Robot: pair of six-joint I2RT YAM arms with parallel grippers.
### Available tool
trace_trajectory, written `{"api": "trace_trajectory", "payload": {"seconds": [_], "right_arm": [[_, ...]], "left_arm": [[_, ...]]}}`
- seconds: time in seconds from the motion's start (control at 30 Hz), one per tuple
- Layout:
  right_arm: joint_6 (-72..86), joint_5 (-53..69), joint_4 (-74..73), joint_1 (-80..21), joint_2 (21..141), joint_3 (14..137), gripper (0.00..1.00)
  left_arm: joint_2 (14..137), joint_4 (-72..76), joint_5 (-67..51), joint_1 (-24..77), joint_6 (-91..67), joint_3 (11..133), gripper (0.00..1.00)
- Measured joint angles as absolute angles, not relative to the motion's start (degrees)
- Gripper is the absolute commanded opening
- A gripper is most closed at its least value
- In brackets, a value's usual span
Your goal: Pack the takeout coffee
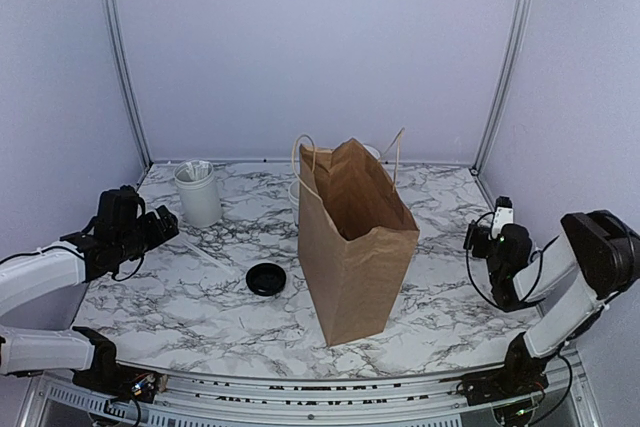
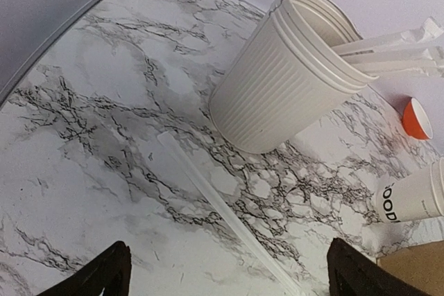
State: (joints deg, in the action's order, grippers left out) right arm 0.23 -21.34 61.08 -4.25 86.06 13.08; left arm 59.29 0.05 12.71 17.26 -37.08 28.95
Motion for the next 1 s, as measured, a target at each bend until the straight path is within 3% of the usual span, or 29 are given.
{"api": "trace_trajectory", "payload": {"seconds": [0.1, 0.53, 1.0], "right_arm": [[-2.1, -20.2, 70.6, -4.3, 91.4, 10.6, 0.99], [-3.9, -16.4, 77.4, -3.9, 91.9, 11.5, 1.00], [-4.4, -15.9, 77.6, -3.9, 91.9, 11.5, 1.00]], "left_arm": [[59.0, 0.8, 16.1, 17.3, -36.8, 28.7, 0.99], [62.0, 14.4, 40.5, 15.4, -25.1, 24.1, 0.99], [76.4, 49.0, 43.7, 7.0, -12.3, 15.2, 0.99]]}}
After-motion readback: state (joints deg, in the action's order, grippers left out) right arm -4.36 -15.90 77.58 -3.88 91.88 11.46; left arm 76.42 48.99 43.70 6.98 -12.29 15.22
